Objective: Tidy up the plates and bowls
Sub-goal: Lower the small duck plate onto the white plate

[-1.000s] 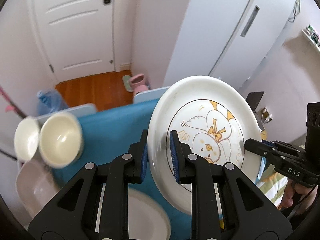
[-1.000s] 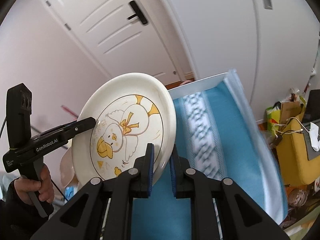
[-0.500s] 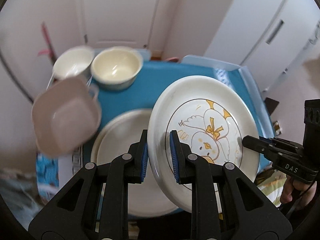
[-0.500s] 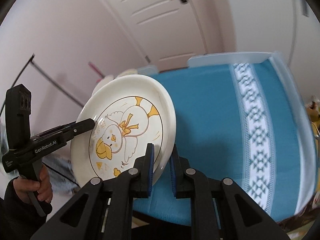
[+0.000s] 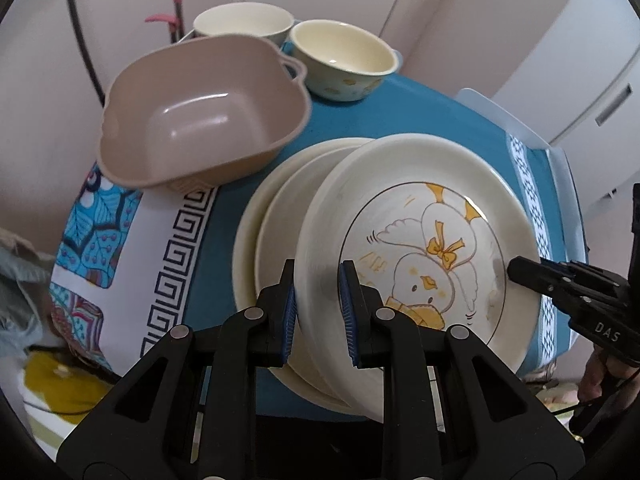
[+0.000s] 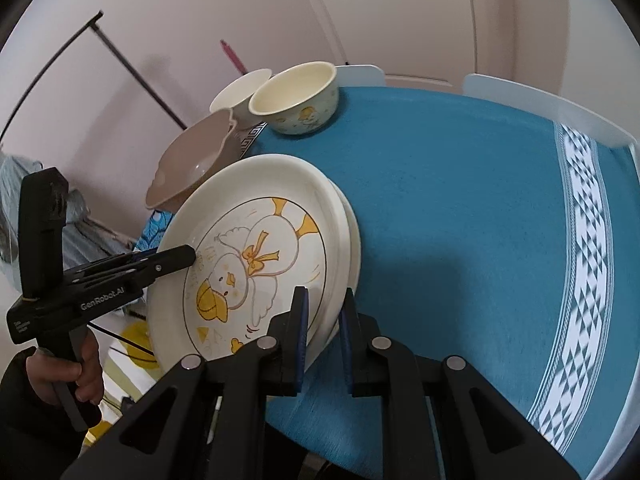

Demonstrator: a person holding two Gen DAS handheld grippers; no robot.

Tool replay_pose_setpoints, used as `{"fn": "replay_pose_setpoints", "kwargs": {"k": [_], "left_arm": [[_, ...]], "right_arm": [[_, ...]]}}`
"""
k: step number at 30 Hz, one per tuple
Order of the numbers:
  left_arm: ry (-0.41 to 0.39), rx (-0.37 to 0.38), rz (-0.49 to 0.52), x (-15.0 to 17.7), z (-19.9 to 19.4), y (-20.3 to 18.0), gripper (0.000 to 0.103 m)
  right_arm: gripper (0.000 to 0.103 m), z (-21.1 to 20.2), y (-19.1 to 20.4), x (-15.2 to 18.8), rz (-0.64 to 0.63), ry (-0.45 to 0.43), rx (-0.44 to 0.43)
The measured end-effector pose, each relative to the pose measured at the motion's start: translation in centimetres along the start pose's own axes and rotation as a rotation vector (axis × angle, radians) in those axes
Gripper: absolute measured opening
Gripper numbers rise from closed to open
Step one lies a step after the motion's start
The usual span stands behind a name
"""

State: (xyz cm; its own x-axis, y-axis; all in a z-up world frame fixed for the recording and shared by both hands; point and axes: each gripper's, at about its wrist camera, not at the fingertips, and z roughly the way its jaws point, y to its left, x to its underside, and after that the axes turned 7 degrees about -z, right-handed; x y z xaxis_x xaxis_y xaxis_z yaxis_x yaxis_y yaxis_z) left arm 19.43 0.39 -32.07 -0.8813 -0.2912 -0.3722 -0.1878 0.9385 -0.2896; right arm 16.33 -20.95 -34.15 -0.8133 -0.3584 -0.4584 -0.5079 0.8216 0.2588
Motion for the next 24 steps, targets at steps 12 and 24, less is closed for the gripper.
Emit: {"fn": "replay_pose_setpoints", "kwargs": {"k": [12,24], "left_arm": [[0.013,-0.049,0.013,0.5,2.1,-0.2,0.018],[-0.049,-0.279,0.216,1.2,2.3,-3.8,0.018]], "right_arm": [[0.014,1.3,-0.4,-1.4,-0.052,0.037,0.033],[0.014,1.1,-0.5,-1.6,-0.096,0.043,0.035]]}}
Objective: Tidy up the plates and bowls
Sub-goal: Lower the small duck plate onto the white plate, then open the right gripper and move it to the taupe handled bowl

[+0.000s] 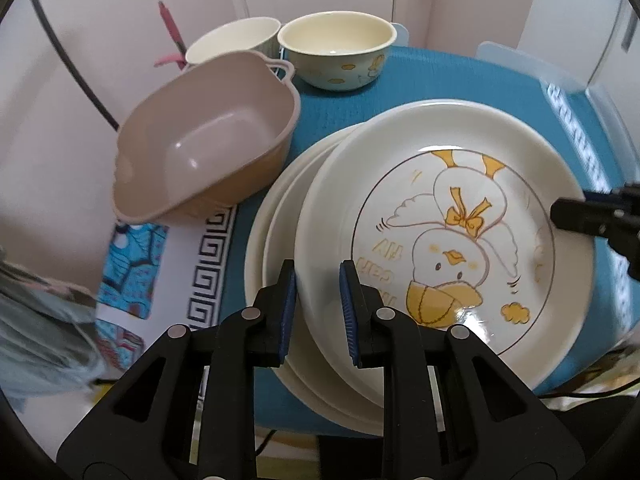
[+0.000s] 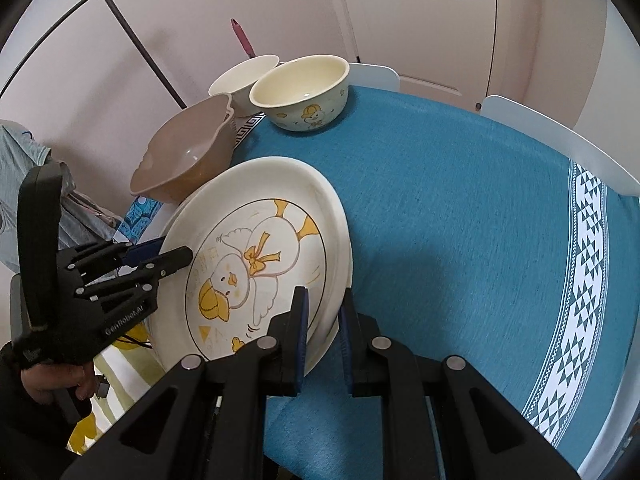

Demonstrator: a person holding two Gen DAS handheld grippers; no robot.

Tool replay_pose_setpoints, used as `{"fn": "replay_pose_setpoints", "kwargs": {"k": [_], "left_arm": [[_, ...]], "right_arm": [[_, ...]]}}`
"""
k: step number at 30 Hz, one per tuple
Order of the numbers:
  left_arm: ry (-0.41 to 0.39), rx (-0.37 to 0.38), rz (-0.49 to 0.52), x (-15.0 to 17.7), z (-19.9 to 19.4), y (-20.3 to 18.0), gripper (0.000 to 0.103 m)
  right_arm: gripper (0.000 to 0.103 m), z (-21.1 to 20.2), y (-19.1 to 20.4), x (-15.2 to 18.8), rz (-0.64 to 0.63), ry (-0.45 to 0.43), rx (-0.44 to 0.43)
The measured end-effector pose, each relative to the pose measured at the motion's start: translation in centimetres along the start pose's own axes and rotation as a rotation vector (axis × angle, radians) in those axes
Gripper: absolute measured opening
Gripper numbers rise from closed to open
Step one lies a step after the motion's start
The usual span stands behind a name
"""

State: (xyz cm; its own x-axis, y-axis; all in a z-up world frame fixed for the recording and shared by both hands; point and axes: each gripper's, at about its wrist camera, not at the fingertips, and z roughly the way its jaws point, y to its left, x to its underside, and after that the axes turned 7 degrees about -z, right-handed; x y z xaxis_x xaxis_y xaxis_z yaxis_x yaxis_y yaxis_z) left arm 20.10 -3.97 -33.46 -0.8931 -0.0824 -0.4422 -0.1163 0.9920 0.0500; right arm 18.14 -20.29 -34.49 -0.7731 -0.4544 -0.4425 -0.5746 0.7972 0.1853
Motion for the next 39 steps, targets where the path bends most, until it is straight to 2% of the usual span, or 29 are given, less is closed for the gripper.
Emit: {"fn": "replay_pose_setpoints", "kwargs": {"k": [9,13,20,33,39], "left_arm": [[-0.003,-0.039,0.011,0.4,-0.3,0.0,0.018],[-0.010,-0.069,0.031,0.5,-0.5,-0.4,0.018],[-0.024,-0.123,0.061,0.9,-1.0,-1.1,0.018],[-0.010,-0.125,0.064,0.7,-1.0,-0.9,0.018],[-0.031,-0.154,0.076,0.9,-1.7,-1.0,0.018]], "right_arm": [[0.013,0.5,0.6,-0.3,-0.040,0.002,0.018],[0.014,0.5,0.9,-0.4,-0.069,0.005,0.045],[0.014,0.9,0.7,-0.7,-0.071,0.011,0.043],[0.014,1.2,0.9,-0.9,-0.086,0.019,0.066],[0.013,1.8,1.0,-1.0,-0.087,0.039,0.072]]}}
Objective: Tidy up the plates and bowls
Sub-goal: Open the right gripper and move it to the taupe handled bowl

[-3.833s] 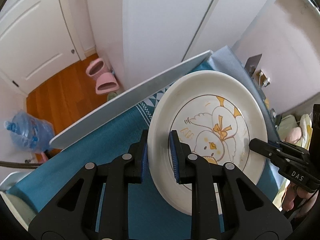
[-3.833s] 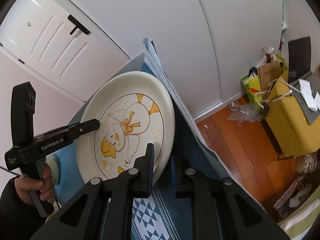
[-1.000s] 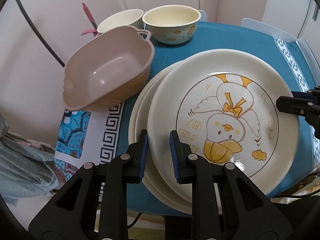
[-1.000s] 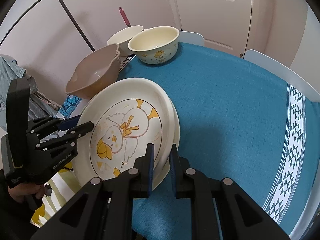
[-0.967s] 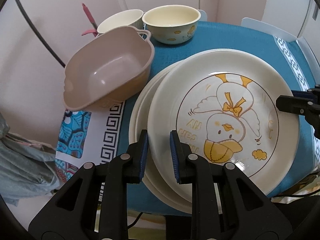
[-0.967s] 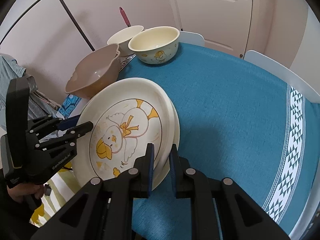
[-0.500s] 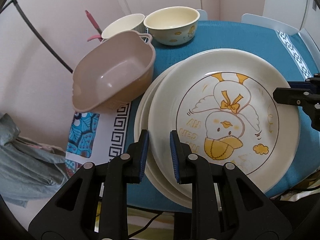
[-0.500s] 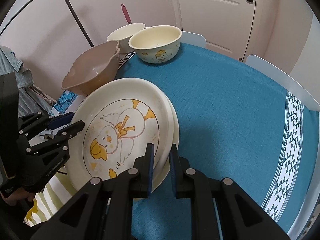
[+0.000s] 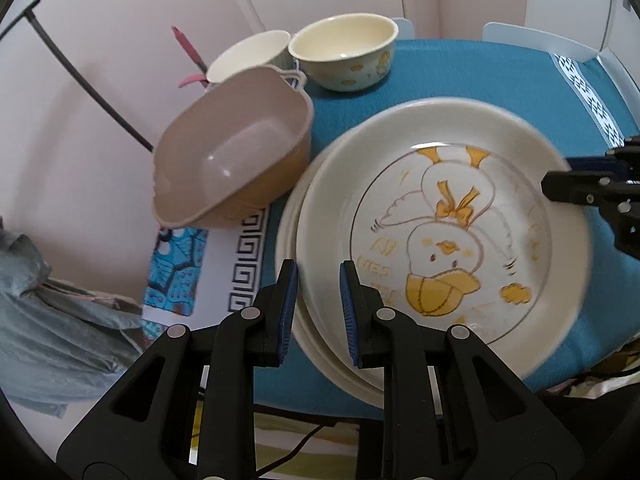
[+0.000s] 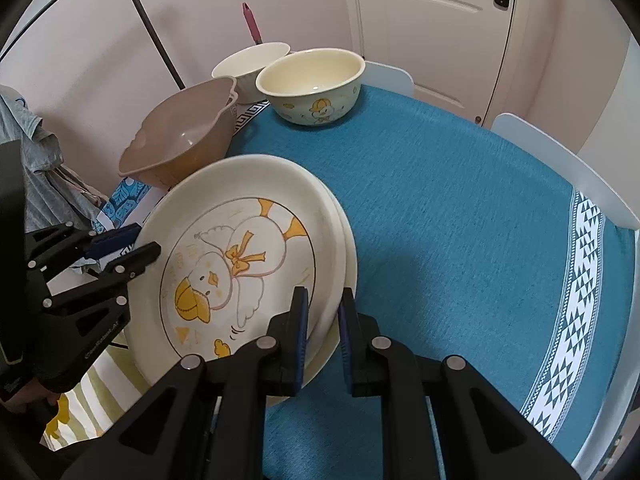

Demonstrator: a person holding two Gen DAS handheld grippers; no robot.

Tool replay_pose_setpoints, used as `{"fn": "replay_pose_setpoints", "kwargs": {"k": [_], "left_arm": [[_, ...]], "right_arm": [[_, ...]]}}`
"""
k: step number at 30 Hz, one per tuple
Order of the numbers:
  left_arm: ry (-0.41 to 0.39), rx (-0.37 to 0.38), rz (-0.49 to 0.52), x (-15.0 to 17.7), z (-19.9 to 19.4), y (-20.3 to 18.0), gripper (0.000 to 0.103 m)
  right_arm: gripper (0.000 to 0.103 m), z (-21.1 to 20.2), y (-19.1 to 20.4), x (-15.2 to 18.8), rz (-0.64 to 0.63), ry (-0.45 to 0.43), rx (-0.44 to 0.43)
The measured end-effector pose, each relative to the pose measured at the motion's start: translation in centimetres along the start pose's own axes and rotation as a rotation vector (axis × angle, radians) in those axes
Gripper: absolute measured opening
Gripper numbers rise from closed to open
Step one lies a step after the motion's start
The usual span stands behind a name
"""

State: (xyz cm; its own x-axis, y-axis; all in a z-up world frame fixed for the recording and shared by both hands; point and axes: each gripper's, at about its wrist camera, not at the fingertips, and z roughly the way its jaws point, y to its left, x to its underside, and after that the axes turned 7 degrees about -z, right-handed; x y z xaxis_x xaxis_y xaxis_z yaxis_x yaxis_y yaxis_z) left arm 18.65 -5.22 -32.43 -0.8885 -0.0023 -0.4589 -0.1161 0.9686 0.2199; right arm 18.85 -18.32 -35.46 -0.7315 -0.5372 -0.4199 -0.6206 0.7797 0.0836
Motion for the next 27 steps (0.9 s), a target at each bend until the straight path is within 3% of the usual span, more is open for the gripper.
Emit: {"fn": "replay_pose_setpoints", "kwargs": {"k": [11,18,19,21,22,23,24,25,27], "left_arm": [[0.019,0.040,-0.034,-0.3,0.1,0.9,0.018],[-0.022,0.110,-0.164,-2.4,-3.4,4.4,0.022],[-0.042,0.119,-0.189,-2.8,-4.2,5.2,0.026],[-0.089,0.104,-0.237,-3.7,-5.7,6.7,0.060],[-0.125,0.074,-0.262,-4.3,-6.6,7.7,0.101],[-0.161,0.057,-0.277,-4.6,-7.2,8.4,0.103],[-0.181,0.050,-0.286,-4.8,-7.6,9.0,0.103],[-0.187,0.051,-0.294,-5.2,-7.8,9.8,0.103],[-0.168,0.047,-0.320,-5.7,-7.2,11.2,0.103]], "right_arm": [[0.013,0.1,-0.1,-0.3,0.004,0.003,-0.006],[0.013,-3.8,0.0,-2.0,0.007,-0.102,-0.049],[0.013,-4.3,0.1,-2.4,0.004,-0.118,-0.061],[0.016,-5.5,0.3,-3.3,0.002,-0.163,-0.086],[0.036,-6.0,0.5,-3.9,-0.003,-0.186,-0.093],[0.078,-6.2,0.8,-4.5,-0.008,-0.203,-0.094],[0.097,-6.5,1.1,-5.2,-0.019,-0.223,-0.097],[0.103,-6.7,1.4,-5.9,-0.035,-0.237,-0.110],[0.103,-6.5,2.0,-7.5,-0.057,-0.216,-0.111]]}}
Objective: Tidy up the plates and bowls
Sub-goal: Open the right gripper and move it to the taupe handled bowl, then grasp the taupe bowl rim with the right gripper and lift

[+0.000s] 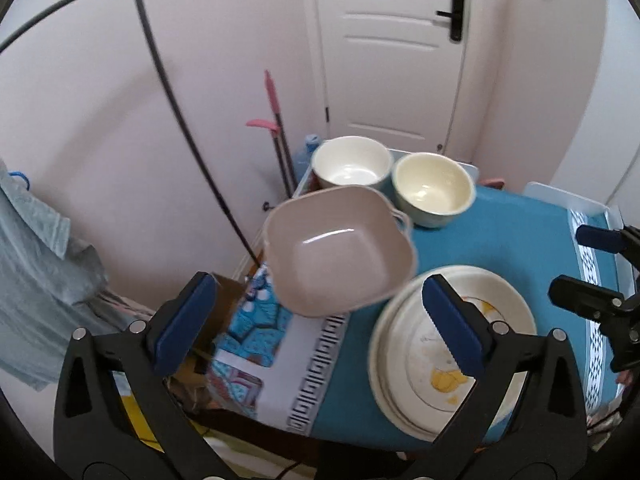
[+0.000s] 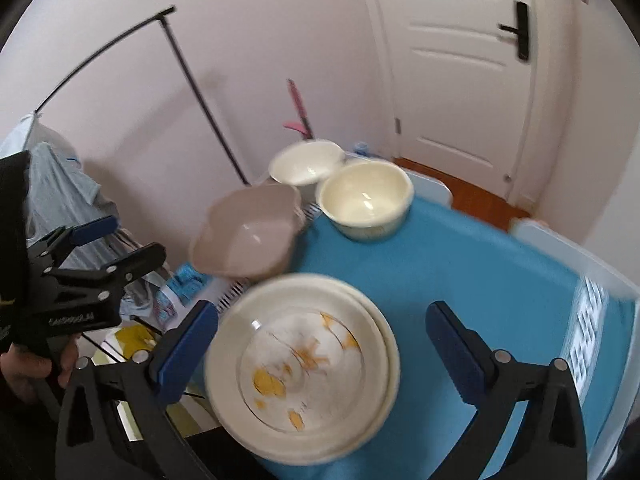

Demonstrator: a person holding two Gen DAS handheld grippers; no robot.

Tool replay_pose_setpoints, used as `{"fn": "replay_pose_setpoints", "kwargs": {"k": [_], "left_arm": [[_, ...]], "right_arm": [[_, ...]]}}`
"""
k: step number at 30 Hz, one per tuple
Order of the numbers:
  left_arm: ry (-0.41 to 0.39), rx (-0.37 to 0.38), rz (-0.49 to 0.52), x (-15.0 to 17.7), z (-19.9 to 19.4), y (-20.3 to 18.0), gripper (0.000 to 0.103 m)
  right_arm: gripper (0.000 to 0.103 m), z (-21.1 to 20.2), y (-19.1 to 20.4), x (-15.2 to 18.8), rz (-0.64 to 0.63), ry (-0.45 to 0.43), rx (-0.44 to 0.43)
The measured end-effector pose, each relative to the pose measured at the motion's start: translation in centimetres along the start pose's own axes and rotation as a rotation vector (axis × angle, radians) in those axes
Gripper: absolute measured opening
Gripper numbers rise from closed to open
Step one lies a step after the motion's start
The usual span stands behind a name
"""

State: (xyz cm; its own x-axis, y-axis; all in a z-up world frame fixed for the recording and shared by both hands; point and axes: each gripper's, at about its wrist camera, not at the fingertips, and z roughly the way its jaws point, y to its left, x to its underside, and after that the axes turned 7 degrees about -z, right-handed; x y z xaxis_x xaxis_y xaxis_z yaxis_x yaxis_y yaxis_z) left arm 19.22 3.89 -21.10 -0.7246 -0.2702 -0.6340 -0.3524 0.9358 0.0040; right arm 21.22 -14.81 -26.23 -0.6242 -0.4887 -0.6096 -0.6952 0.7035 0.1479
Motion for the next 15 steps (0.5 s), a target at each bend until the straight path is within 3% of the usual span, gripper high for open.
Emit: {"fn": "replay_pose_setpoints", "kwargs": {"k": [6,9,15], "left_arm": [[0.103,0.074,-0.109,-1.1,3.6,4.2,0.103],[0.179,0.107,-0.154,-1.2,6.0,6.4,0.103],[0.287,0.185,-0.125,-1.4,10.8,7.1,0.101]], "right_arm": [[0.103,3.1,0.8,-3.6,-0.005,0.029,0.017],[0.103,6.0,1.4,-4.7,0.011,0.084,-0.009],[0.102,11.9,1.6,-5.1,0.073,0.206,-0.029]]}}
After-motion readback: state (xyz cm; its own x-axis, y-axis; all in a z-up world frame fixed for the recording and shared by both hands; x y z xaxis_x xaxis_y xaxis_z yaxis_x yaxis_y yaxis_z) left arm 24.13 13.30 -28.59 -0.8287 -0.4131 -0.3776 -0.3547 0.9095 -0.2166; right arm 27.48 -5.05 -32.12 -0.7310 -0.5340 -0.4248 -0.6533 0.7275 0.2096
